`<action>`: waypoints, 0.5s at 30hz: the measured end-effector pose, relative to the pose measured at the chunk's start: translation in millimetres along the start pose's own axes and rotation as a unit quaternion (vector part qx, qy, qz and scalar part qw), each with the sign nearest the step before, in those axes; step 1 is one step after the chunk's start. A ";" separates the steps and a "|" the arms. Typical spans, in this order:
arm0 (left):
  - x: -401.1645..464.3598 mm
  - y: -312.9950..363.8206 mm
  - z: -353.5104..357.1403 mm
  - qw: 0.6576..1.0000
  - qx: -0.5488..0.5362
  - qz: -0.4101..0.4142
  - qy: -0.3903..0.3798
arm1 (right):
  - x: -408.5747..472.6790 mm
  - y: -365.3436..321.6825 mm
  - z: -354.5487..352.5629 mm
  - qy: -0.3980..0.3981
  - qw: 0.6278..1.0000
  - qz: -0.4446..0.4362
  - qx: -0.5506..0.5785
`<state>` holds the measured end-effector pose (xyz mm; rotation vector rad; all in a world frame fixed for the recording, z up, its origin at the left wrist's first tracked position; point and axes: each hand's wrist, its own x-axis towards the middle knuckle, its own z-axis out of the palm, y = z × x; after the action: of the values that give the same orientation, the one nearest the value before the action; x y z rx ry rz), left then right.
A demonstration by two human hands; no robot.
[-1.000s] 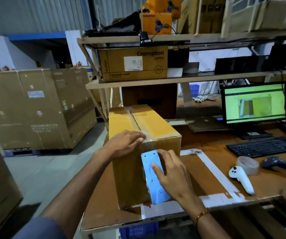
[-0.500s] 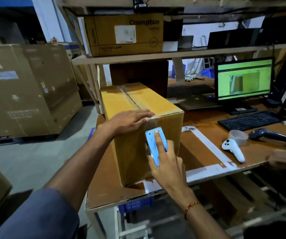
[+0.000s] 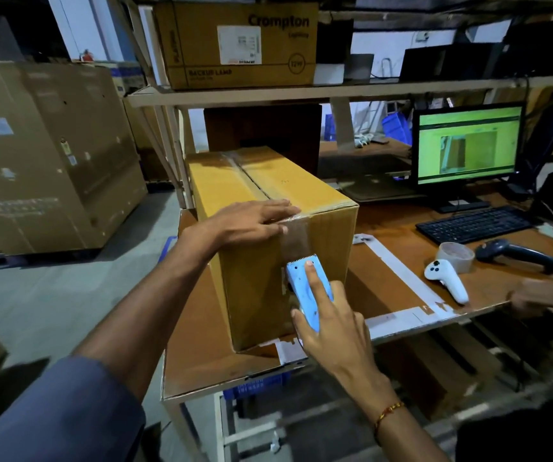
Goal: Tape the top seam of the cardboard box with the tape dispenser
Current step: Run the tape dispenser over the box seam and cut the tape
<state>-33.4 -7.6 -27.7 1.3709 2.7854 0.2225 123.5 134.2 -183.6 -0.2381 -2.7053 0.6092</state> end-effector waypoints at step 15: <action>2.1 1.3 17.3 0.986 0.149 0.020 0.069 | 47.7 -2.4 -61.8 -0.210 0.974 0.068 0.061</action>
<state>-32.2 -3.2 -44.6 1.5236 3.0043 -0.1107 102.5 167.0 -115.8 -0.2927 -3.0552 0.9568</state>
